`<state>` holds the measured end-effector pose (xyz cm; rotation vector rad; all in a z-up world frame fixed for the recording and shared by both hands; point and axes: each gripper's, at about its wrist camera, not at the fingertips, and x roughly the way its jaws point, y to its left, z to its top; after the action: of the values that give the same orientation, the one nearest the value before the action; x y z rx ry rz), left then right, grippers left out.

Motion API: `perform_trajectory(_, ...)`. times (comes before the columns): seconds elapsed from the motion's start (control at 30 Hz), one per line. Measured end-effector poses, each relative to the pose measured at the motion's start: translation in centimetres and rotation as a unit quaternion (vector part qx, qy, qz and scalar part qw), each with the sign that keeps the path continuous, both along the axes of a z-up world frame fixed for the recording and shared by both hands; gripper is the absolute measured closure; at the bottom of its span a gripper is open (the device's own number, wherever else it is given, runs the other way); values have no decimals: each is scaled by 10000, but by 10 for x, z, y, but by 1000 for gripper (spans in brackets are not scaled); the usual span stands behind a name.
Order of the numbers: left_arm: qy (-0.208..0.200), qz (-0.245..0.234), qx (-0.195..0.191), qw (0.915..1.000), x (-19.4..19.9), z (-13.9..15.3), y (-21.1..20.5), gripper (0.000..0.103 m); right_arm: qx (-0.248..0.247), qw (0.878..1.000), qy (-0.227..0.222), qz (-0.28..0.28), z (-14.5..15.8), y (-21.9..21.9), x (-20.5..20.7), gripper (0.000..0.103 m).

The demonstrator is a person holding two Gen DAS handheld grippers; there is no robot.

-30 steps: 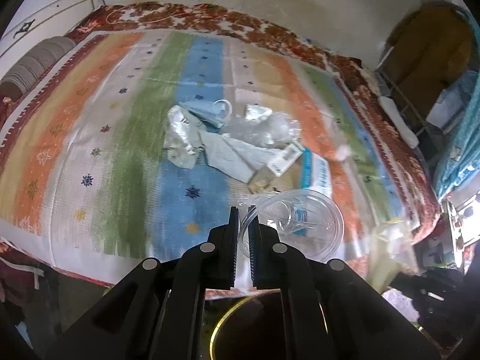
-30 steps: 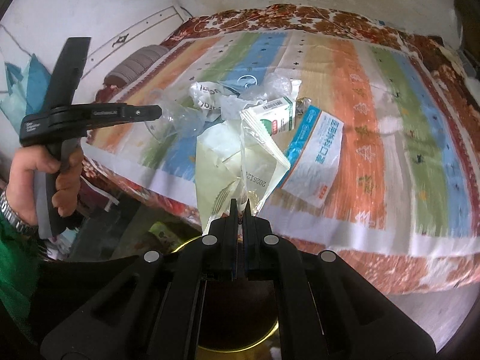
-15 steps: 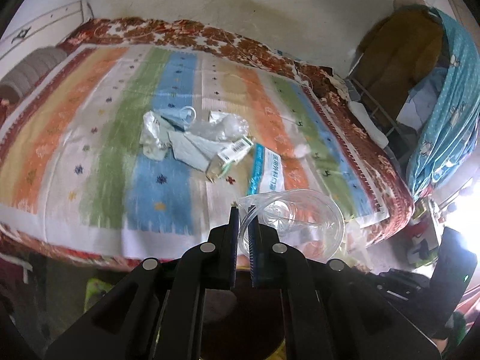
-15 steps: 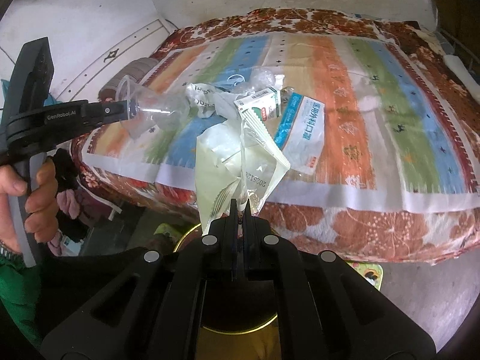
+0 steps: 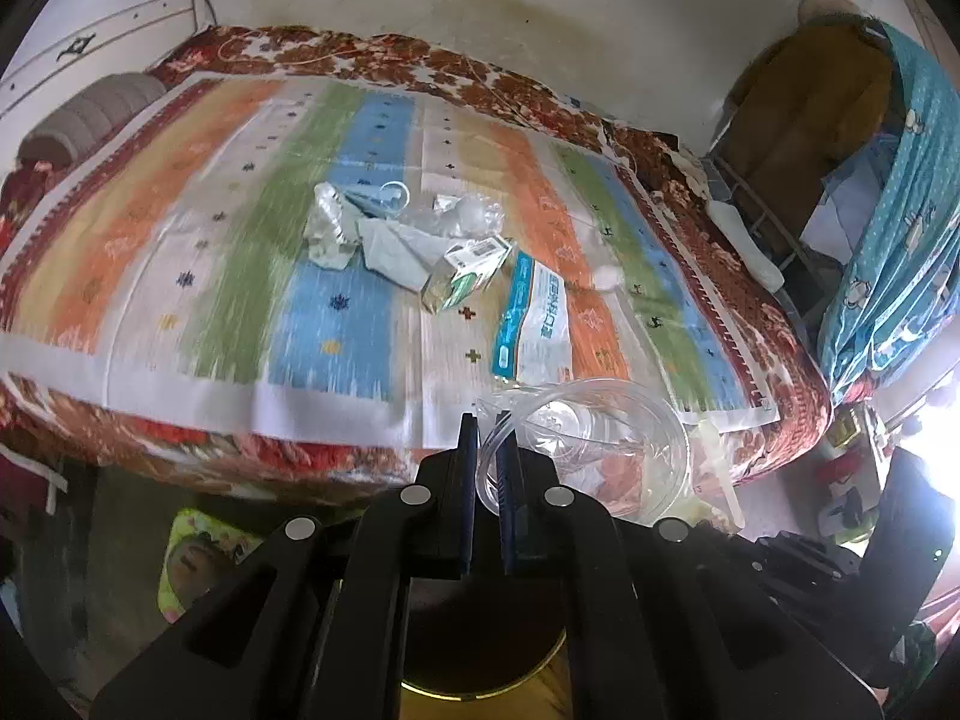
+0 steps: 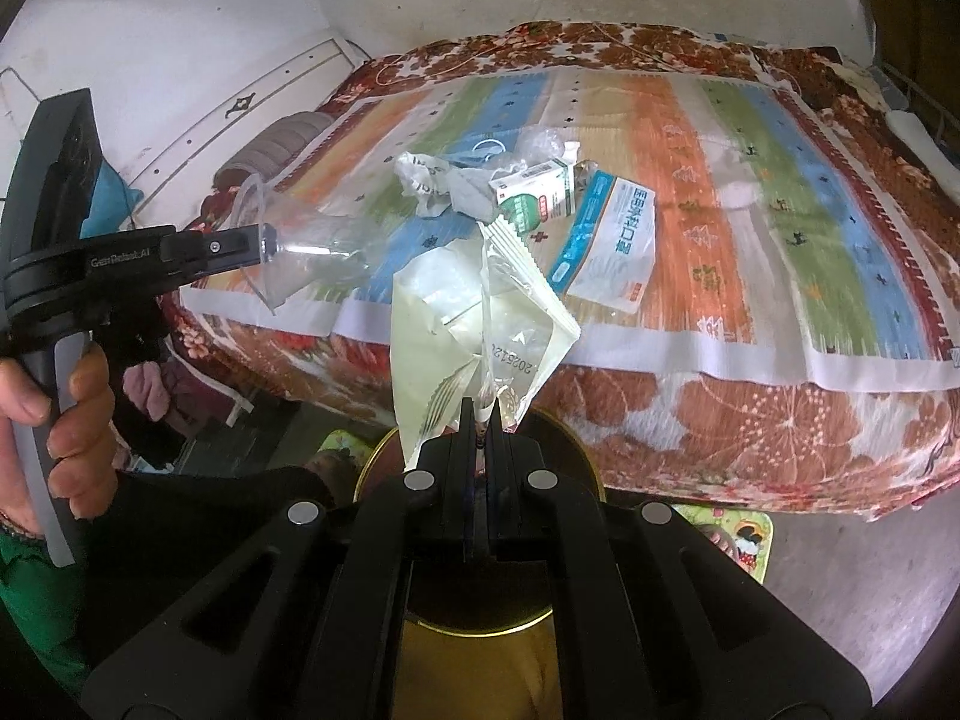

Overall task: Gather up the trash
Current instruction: 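Carry the cup in left gripper while right carries the wrapper over the bin, then open both grippers to drop the cup and wrapper into the bin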

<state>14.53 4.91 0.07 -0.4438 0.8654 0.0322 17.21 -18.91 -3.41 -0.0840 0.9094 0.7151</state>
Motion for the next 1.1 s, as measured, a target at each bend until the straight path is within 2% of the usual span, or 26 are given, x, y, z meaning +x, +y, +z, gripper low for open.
perform_trajectory(0.17, 84, 100, -162, 9998, -12, -7, 2, 97, -110, 9999, 10, -7, -7, 0, -12, 101)
perform_trajectory(0.27, 214, 233, -14, 9995, -19, -12, -2, 97, -180, 9998, 18, 26, -11, 2, -18, 101)
perform_trajectory(0.5, 780, 396, -118, 9961, -24, -38, -8, 97, -416, 9990, 149, 95, -30, 8, -33, 101)
perform_trajectory(0.8, 1480, 490, 25, 9878, -20, -72, -18, 97, -768, 9934, 845, 41, -66, 17, -34, 101)
perform_trajectory(0.97, 1820, 641, -175, 9811, -16, -91, -14, 97, -908, 9882, 1226, -108, -85, 16, -27, 101)
perform_trajectory(1.03, 1881, 652, -228, 9797, -15, -94, -14, 97, -950, 9866, 1313, -163, -89, 16, -24, 98)
perform_trajectory(1.07, 1905, 659, -249, 9791, -15, -95, -14, 94, -929, 9863, 1353, -181, -90, 16, -23, 96)
perform_trajectory(1.1, 1913, 651, -295, 9789, -15, -96, -13, 83, -923, 9859, 1381, -194, -91, 15, -22, 92)
